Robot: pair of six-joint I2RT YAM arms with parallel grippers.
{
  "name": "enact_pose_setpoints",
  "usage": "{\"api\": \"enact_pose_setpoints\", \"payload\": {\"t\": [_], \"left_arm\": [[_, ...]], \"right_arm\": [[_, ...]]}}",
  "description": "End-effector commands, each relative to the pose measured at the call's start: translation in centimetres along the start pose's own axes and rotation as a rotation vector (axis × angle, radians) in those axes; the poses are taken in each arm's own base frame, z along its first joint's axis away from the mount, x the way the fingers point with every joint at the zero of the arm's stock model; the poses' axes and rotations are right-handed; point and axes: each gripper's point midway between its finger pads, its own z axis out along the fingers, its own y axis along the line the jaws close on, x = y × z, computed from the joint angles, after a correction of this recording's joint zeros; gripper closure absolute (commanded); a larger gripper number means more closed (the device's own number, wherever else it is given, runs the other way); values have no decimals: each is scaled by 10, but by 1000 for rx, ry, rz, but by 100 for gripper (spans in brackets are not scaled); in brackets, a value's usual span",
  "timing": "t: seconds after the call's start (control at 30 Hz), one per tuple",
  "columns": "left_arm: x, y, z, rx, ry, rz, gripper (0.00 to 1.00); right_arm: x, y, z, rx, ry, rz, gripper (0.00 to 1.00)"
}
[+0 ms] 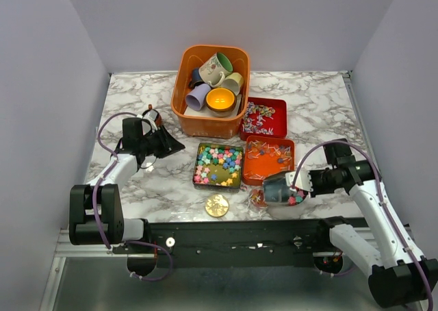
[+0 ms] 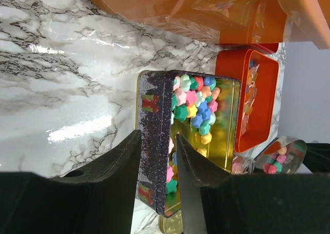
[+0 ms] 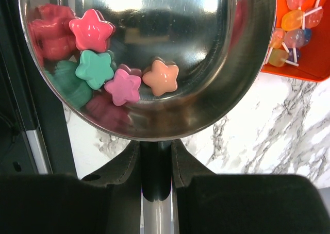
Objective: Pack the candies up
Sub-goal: Place the fake candies in the packing bottle.
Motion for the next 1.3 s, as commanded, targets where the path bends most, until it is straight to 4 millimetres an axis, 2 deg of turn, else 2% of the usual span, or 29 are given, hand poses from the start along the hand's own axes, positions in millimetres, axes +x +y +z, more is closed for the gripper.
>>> {"api": "enact_pose_setpoints", "payload": {"t": [0.0,0.1,0.37,0.6,0.97,1.27], "left_arm": [[-3,0,-1,12,-21,-3,57],[-2,1,-1,10,-18,-11,57],[-6,0,1,19,-32,-5,57],[-9,-1,2,22,-39,-4,57],[-10,-2,0,32,-51,-19,57],[-11,-2,2,38,-53,-22,57]], "right_arm": [[8,-11,-14,35,69,-34,99],[10,-14,-19,34,88,-41,99],[-2,-30,-36,49,95,-79,99],[-19,-31,-36,24,106,-144,99],[-9,-41,-35,21,205,-147,99],[-9,-39,-38,16,224,-166,99]]}}
